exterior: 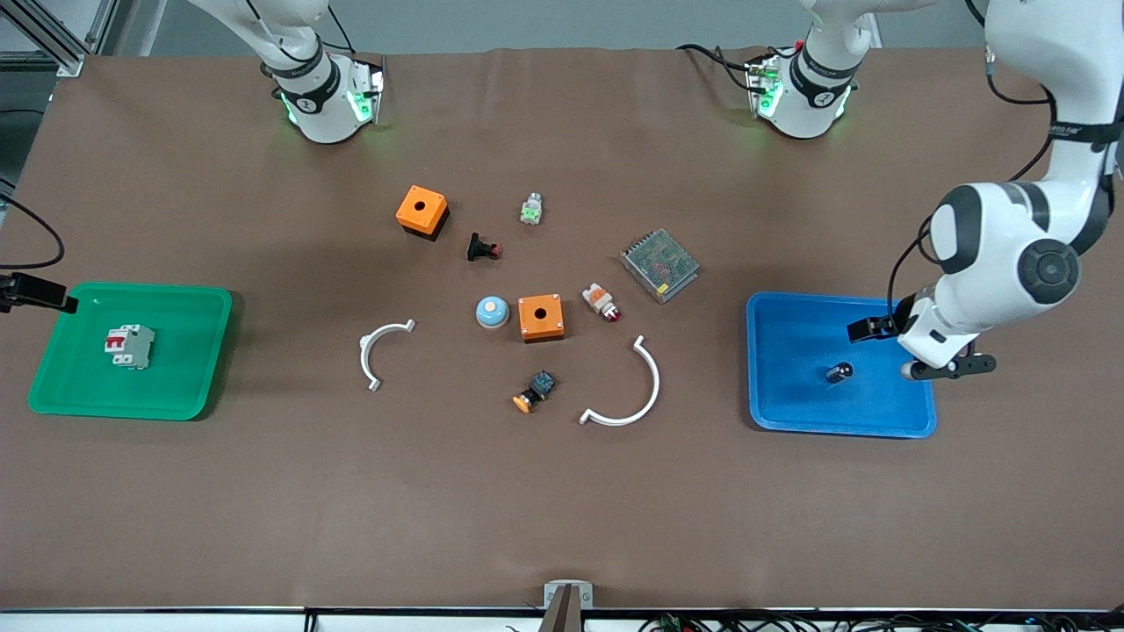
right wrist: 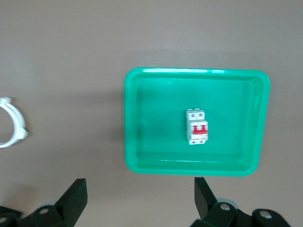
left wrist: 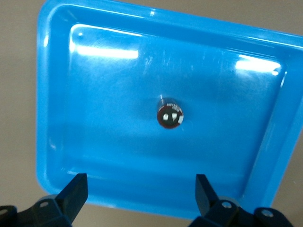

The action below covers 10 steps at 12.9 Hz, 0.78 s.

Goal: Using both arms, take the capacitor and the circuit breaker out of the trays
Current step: 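Lower the left gripper onto the capacitor while the right gripper lowers onto the breaker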

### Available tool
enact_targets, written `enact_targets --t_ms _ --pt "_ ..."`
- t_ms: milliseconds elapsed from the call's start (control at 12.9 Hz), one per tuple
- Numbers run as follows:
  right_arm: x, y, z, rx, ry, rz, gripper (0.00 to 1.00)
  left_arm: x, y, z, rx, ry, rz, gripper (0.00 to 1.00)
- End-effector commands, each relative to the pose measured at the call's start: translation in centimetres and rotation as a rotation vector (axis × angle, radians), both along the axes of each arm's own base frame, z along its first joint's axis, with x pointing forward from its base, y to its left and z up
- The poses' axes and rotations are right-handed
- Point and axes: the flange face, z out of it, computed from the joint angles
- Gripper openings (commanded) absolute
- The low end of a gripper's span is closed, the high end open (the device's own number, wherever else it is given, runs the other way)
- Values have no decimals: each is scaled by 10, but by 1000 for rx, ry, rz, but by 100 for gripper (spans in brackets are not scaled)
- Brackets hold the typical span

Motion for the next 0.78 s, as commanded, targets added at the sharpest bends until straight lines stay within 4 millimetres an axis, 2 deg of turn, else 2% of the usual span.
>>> enact_targets --t_ms 0,155,310,388,543,698 --pt "-2 -33 -67 -14 -20 65 100 9 0 -27 6 -43 -30 100" --pt "-18 -64 -127 -33 -71 121 100 19 -4 -41 4 -67 -35 100" --pt "-24 -87 -171 -32 -72 127 100 25 -11 -42 2 -76 -44 100" --pt "-23 -92 -188 -37 -80 144 100 27 -12 -46 1 -74 -42 100" --pt "-28 -102 -218 -35 -74 157 100 36 -26 -51 -3 -82 -44 100" --pt "-31 -102 -235 -20 -59 157 100 42 -28 -57 -3 -82 -46 96"
